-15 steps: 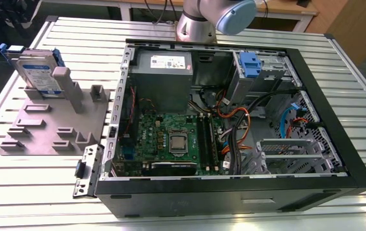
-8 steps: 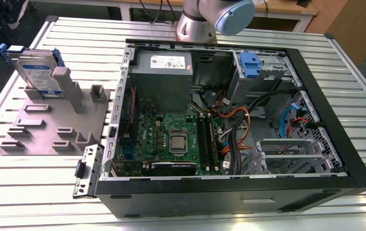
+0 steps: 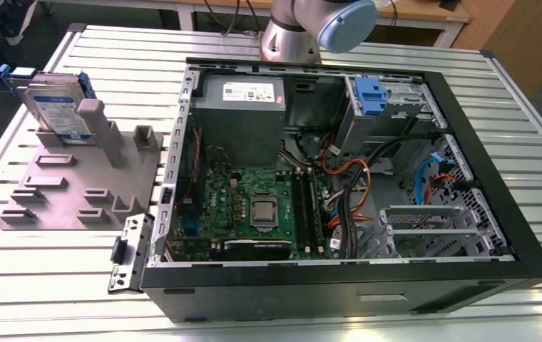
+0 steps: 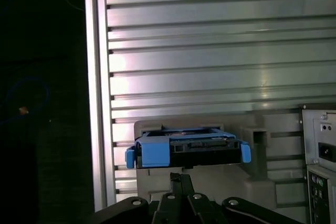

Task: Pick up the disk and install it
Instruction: 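Reach for the disk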

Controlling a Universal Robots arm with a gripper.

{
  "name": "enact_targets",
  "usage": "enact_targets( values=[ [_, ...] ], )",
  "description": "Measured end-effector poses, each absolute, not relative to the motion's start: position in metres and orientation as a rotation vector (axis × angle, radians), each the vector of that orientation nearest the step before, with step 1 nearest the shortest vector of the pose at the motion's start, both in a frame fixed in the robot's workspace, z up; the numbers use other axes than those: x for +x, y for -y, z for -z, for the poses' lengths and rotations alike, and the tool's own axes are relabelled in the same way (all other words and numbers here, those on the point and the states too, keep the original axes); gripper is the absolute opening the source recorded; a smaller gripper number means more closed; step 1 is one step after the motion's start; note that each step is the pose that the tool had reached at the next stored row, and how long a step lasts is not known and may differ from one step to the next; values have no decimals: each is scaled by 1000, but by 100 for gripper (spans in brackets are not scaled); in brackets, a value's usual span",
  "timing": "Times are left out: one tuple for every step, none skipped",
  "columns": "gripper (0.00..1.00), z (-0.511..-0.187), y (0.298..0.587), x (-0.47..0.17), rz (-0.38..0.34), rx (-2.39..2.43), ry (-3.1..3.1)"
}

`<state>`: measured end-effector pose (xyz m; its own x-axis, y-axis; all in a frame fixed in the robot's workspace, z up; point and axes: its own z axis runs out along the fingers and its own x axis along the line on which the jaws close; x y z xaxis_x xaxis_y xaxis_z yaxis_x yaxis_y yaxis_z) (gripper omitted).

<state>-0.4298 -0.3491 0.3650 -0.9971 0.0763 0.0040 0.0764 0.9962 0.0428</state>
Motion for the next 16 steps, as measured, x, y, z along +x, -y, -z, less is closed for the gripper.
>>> enact_targets(
  values=[
    [11,-364,349,-430,68,-120,3136],
    [11,-364,349,-430,67,-120,3136],
    [11,-363,349,-430,67,-120,3136],
    [11,-363,349,-430,67,-120,3136],
    [11,-362,349,-431,67,-120,3136],
    [11,-362,349,-431,67,-120,3136],
    [11,-362,348,-432,67,-120,3136],
    [11,-361,347,-433,67,-120,3136],
    [11,-361,347,-434,67,-120,3136],
    [11,-360,346,-435,67,-120,3136],
    [11,-360,345,-436,67,-120,3136],
    [11,-359,344,-437,67,-120,3136],
    [11,-359,343,-439,67,-120,3136],
    [11,-359,343,-440,67,-120,3136],
    [11,-359,343,-440,67,-120,3136],
    [11,-359,343,-440,67,-120,3136]
  ],
)
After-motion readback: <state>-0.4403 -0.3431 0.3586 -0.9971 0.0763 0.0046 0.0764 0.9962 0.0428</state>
